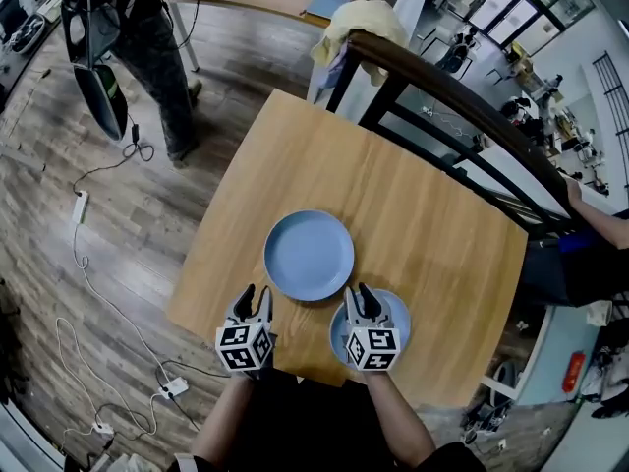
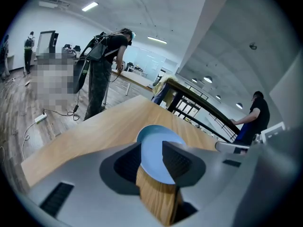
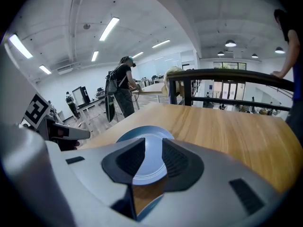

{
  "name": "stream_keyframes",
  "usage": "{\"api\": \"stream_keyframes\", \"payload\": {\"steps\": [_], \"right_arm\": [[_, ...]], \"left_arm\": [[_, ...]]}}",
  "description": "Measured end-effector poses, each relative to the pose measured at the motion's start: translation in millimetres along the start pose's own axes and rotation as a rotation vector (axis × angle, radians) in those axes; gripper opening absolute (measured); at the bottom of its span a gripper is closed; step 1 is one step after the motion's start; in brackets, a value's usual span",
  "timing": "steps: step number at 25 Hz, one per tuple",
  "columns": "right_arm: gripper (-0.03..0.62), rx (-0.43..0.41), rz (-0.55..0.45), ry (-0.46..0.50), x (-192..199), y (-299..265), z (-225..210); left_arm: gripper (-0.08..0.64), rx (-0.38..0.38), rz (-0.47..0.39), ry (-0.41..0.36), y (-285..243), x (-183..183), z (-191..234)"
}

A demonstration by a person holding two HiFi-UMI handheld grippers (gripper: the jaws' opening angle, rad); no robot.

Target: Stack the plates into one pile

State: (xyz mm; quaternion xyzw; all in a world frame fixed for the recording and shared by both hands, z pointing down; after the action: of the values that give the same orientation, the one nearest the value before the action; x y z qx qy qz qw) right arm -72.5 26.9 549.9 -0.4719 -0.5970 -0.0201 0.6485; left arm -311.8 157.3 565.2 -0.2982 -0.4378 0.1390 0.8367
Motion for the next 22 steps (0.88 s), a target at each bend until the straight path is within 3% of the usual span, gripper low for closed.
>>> {"api": "stream_keyframes", "payload": {"steps": [11, 22], "right_arm": [[0.127, 0.07, 0.059, -0.028, 3, -42, 2], [0.127, 0.14, 0.136, -0.023, 14, -83, -24]], "left_arm": [[0.137, 0.014, 0.064, -0.01, -41, -15, 37], [0.141, 0.048, 0.147, -0.011, -86, -6, 43]]}}
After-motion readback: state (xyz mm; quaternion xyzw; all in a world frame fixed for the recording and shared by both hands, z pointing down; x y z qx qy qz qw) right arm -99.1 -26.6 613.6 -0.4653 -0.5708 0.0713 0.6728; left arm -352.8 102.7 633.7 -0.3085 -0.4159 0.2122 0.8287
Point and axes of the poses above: the fingertips, and each gripper's own axes: y backward along the fingers, z to its left, x out of its underside, the point moved 7 cm from there along y, backward along the fingers, and after that the axes turned 1 degree about y, right-handed, at the moved point
